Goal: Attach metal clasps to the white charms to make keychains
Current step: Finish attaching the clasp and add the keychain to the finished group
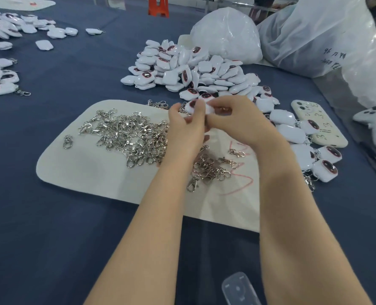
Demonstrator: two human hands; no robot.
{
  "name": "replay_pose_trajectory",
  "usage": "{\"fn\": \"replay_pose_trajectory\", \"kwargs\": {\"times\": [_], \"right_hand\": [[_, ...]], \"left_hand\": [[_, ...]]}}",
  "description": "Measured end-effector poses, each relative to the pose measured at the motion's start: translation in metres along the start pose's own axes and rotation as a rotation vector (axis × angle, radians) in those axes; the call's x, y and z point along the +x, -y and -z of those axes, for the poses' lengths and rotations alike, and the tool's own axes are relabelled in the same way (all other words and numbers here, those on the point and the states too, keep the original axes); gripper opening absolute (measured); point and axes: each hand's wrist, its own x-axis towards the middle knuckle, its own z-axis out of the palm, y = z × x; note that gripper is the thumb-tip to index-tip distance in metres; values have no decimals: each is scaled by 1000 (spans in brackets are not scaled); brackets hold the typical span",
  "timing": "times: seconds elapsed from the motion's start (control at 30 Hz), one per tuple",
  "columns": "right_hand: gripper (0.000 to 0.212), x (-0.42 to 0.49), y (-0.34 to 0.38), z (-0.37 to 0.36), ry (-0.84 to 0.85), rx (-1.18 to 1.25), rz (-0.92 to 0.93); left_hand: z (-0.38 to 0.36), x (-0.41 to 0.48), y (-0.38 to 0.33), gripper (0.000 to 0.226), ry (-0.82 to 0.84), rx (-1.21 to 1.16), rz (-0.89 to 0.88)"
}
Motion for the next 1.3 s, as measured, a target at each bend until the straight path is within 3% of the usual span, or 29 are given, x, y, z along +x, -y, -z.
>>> {"fn": "replay_pose_trajectory", "kwargs": {"times": [0.1,0.27,0.47,0.57,0.67,0.93,1.3], "right_hand": [[10,-18,-2,8,96,51,-61],[20,-18,-14,-5,-246,575,-274],[21,-10,-16,-19,-237,887,-335],[21,-11,-15,-17,-169,848,-260],[23,-12,-14,-18,-124,737,-206],[29,-14,-15,-17,-42,599,-116],[9,-14,-10,-16,-41,454,-142]], "left_hand": [[2,-4,-2,15,24,-33,10],[11,-2,-1,16,-48,-115,72],[13,1,-1,13,30,81,17],[13,2,1,22,18,198,-24],[13,2,1,8,15,203,-32],[12,4,1,22,120,210,-65],[14,6,2,11,98,180,-74]]}}
